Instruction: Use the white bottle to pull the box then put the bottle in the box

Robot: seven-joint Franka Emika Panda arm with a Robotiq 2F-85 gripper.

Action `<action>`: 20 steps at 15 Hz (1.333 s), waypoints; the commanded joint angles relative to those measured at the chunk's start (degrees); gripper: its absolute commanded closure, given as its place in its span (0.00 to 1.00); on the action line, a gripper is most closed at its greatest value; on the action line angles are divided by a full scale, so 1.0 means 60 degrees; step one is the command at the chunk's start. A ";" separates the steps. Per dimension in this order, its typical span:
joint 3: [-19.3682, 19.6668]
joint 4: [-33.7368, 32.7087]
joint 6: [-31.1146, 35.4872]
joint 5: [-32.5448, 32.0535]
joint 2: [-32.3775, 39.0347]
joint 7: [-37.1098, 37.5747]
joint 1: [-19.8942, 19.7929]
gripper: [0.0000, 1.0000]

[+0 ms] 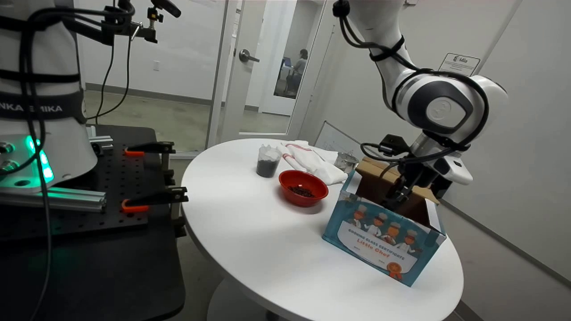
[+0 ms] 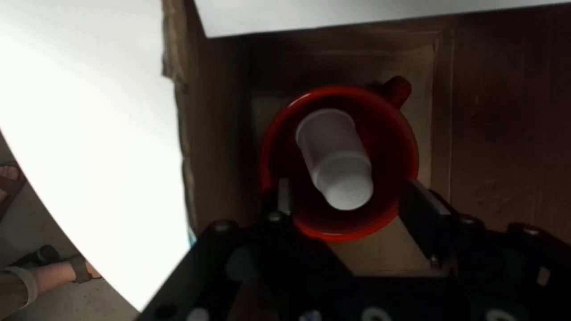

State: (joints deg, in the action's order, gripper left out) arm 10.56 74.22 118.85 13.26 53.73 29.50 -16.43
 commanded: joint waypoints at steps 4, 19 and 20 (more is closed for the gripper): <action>-0.0137 -0.0382 -0.0047 0.0320 -0.0192 -0.0172 -0.0079 0.00; -0.0595 -0.0067 -0.1461 -0.0302 -0.2787 -0.3169 -0.0009 0.00; -0.0564 0.0036 -0.1614 -0.0453 -0.3003 -0.3603 0.0015 0.00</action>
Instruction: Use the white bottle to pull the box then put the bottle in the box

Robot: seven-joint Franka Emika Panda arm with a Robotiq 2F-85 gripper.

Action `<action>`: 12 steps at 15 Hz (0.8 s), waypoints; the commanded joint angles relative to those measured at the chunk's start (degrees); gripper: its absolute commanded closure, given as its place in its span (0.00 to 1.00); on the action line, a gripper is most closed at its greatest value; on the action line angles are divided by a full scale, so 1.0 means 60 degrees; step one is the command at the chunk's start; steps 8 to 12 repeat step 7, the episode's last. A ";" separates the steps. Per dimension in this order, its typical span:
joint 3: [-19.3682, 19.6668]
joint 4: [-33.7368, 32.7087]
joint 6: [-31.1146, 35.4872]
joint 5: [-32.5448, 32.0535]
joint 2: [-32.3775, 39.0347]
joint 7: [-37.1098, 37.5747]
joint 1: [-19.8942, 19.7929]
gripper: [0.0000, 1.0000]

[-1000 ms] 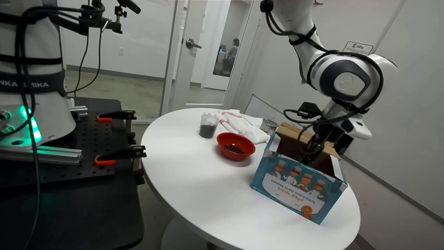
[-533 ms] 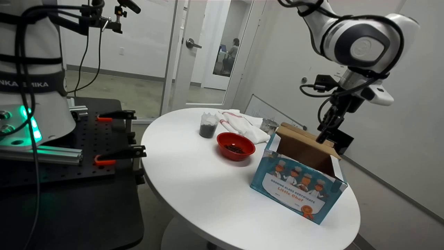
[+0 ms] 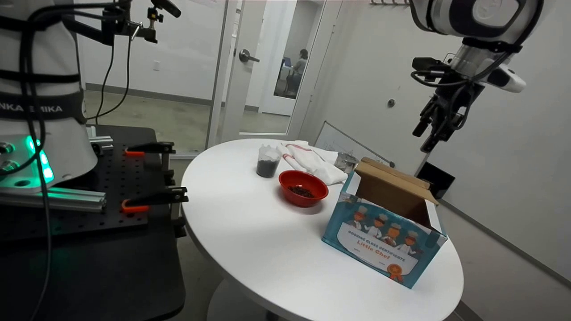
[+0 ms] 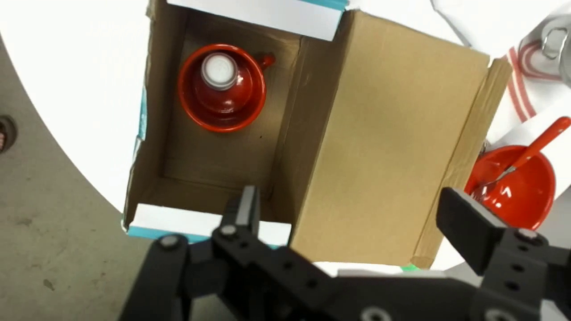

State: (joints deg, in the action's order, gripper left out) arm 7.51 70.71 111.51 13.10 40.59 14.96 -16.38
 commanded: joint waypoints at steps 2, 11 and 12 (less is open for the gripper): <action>-0.0051 0.0812 -0.0616 -0.0710 -0.1177 -0.2064 0.0027 0.00; -0.0006 0.0427 -0.0624 -0.0559 -0.0920 -0.1896 -0.0002 0.00; -0.0006 0.0427 -0.0624 -0.0559 -0.0920 -0.1896 -0.0002 0.00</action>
